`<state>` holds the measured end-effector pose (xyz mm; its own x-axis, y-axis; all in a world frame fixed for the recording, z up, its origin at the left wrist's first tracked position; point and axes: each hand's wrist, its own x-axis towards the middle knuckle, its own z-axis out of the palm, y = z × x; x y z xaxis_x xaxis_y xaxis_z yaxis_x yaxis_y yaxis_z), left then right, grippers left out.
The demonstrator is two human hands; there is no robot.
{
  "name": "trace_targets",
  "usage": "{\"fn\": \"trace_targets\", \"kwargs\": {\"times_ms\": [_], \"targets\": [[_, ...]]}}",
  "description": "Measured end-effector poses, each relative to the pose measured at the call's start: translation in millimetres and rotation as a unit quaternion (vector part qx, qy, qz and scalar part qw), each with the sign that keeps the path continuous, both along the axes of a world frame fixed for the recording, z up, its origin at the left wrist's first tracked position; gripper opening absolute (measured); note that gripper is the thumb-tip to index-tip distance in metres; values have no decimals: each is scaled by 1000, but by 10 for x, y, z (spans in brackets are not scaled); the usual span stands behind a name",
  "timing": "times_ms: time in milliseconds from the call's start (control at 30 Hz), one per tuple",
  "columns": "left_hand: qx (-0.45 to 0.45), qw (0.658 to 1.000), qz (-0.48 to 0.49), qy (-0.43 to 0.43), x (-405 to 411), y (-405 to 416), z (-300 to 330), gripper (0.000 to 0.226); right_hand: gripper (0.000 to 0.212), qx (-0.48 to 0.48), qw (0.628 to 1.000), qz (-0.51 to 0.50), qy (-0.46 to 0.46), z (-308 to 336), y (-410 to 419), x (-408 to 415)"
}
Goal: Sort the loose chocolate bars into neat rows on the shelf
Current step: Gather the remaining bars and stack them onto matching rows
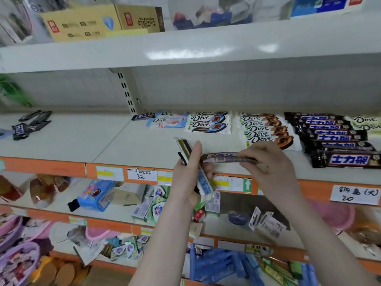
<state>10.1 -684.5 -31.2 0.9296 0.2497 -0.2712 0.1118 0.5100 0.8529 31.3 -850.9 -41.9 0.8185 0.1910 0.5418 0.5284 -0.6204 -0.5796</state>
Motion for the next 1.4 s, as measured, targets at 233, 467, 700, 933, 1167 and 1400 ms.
{"fn": "trace_targets", "kwargs": {"times_ms": [233, 467, 700, 933, 1167, 1400], "targets": [[17, 998, -35, -49, -13, -64, 83, 23, 38, 92, 985, 47, 137, 144, -160, -12], [37, 994, -66, -73, 49, -365, 127, 17, 41, -8, 980, 66, 189, 272, -462, 68], [46, 992, -91, -78, 129, -733, 148, 18, 22, 15, 970, 53, 237, 314, -774, 48], [65, 987, -133, -67, 142, -1056, 148, 22, 14, 342, 877, 85, 327, 276, -973, 39], [124, 974, -177, -62, 159, -1255, 161, 26, 6, 446, 837, 56, 313, 208, -1291, 57], [218, 954, -194, -62, 233, -1412, 115, 23, 33, 275, 917, 44, 287, 253, -1847, -67]]}}
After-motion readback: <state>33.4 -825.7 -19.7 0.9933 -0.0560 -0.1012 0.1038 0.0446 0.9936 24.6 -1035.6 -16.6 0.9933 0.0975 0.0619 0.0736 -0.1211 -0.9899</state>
